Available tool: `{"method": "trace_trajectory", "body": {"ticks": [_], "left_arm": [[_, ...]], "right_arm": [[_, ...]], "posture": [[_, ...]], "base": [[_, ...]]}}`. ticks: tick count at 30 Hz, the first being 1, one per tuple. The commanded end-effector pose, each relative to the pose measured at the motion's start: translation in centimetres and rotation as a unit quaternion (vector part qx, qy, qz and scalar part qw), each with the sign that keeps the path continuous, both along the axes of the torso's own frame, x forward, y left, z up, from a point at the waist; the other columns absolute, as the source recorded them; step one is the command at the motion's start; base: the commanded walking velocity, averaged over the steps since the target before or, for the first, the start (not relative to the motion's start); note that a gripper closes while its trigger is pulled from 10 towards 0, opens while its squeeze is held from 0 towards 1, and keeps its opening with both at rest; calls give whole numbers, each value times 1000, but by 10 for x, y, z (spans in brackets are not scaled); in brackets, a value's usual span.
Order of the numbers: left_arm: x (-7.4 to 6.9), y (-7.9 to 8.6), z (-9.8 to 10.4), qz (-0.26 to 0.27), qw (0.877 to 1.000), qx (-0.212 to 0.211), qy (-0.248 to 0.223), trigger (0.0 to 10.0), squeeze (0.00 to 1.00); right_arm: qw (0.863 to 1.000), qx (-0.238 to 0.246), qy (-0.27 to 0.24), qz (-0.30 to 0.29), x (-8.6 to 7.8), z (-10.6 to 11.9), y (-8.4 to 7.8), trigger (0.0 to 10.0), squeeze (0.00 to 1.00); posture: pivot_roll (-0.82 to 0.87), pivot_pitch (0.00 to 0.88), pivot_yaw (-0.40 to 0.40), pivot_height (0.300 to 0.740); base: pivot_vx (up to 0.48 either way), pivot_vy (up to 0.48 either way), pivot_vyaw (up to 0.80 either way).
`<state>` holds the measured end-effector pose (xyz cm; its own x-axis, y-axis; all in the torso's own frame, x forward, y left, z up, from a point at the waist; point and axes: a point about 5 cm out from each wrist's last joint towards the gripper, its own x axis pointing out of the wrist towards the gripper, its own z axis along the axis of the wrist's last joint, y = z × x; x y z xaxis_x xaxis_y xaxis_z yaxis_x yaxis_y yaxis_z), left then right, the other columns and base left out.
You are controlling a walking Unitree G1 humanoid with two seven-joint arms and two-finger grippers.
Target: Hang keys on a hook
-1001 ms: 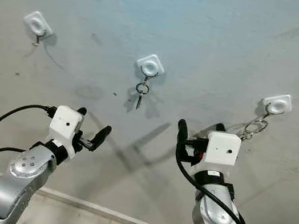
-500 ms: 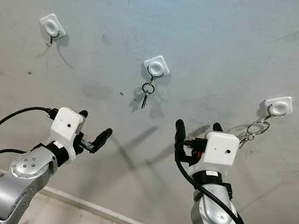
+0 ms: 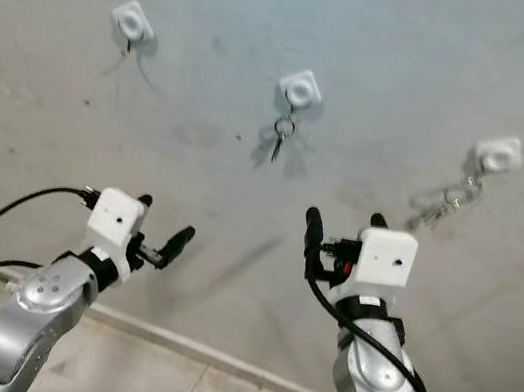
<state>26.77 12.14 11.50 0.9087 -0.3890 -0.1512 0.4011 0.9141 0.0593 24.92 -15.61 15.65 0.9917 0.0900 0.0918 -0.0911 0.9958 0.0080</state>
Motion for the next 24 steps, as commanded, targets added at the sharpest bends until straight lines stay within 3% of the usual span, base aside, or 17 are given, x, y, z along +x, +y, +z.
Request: {"method": "trace_trajectory", "body": {"ticks": [1,24], "left_arm": [[-1,-4,0,-6,1000,-4,2,10000,0],[1,-5,1,-7,1000,-7,2,10000,0]], "right_arm": [[1000,-2,-3,-11,1,1,-6,10000,0],[1000,-6,-10,-13,6,3,-9,10000,0]], "posture": [[86,0,-62,740],[85,0,-61,740]], "base": [[-292,0,0],[-292,0,0]]}}
